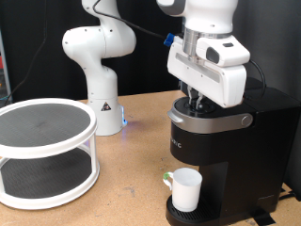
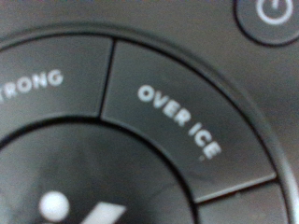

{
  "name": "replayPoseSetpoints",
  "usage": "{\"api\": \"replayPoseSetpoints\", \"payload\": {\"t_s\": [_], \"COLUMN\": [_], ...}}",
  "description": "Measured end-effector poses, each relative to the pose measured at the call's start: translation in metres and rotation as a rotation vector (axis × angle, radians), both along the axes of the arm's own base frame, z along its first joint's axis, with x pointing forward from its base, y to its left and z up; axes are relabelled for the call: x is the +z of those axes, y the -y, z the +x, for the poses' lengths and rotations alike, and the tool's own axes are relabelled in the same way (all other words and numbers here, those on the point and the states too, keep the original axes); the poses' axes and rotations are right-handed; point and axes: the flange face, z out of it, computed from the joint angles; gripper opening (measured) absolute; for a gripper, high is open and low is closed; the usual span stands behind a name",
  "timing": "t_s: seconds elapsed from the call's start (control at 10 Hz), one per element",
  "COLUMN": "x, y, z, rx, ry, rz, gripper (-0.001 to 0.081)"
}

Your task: Make a cup of coffee with the keurig machine

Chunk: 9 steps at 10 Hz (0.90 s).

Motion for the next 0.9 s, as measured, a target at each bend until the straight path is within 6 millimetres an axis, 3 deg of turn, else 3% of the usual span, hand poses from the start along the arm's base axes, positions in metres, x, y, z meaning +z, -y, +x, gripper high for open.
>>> {"api": "replayPoseSetpoints", "payload": {"t_s": [0.5, 0.9], "x": [-0.0002, -0.0011], "y": [0.001, 0.0004], "z": [0.0115, 0.0111], "rx": [0.005, 0.113], "ry": [-0.07, -0.164], "rz": [-0.006, -0.03], "gripper": [0.0001, 0.0001]}}
